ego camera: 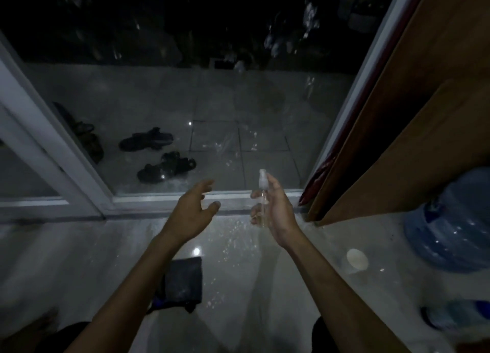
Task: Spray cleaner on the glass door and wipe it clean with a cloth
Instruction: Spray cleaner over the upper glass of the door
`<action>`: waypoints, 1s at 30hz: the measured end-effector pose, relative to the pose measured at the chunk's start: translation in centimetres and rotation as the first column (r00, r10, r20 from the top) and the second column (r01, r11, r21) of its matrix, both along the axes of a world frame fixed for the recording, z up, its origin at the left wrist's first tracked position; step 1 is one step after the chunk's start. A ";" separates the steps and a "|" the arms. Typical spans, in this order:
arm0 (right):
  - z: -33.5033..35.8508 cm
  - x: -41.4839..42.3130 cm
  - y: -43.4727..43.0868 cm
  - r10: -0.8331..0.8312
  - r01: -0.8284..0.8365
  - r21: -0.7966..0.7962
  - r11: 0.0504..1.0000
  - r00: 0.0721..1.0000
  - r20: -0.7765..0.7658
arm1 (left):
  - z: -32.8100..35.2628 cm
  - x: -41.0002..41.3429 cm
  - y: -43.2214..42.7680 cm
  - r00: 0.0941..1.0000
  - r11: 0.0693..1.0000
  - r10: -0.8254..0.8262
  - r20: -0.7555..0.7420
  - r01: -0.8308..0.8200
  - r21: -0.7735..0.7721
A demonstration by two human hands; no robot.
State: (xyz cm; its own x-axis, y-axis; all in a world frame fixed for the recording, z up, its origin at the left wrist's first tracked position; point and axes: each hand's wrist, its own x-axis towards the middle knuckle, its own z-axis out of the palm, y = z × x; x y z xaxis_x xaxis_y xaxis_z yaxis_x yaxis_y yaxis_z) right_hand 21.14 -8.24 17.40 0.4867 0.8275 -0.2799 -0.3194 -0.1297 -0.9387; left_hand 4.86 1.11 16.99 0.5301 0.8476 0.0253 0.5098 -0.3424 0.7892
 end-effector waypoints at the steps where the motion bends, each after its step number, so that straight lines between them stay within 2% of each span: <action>1: 2.7 0.2 0.1 0.006 -0.006 0.021 1.000 1.000 0.024 | 2.6 0.2 0.0 1.000 1.000 -0.011 0.002 0.011 0.021; 9: 28.5 2.5 0.2 0.040 -0.068 0.228 0.971 0.991 0.125 | 28.1 2.6 0.8 0.999 0.979 -0.041 0.028 0.035 0.203; 13: 40.9 3.8 -0.5 0.039 -0.101 0.277 0.956 0.974 0.222 | 41.1 3.8 0.4 0.998 0.951 -0.061 0.009 0.055 0.304; 19: 59.7 5.6 -2.1 -0.058 -0.096 0.364 0.927 0.919 0.390 | 59.9 5.5 -0.8 1.000 0.885 -0.029 -0.009 0.030 0.464; 24: 71.3 6.7 -2.9 -0.152 -0.118 0.434 0.893 0.829 0.538 | 72.2 5.9 -1.2 1.000 0.822 -0.009 0.014 0.000 0.569; 30: 80.4 7.1 -3.0 -0.300 -0.142 0.491 0.859 0.639 0.709 | 82.5 5.5 -1.1 0.999 0.731 0.043 0.031 -0.053 0.680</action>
State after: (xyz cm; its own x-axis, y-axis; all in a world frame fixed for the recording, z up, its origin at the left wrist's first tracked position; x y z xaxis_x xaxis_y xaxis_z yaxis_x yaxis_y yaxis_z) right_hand 28.22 -11.20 97.79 0.4051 0.6813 0.6097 0.5243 0.3732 -0.7654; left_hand 10.32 0.01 99.52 0.4846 0.6252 0.6118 0.5324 -0.7657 0.3609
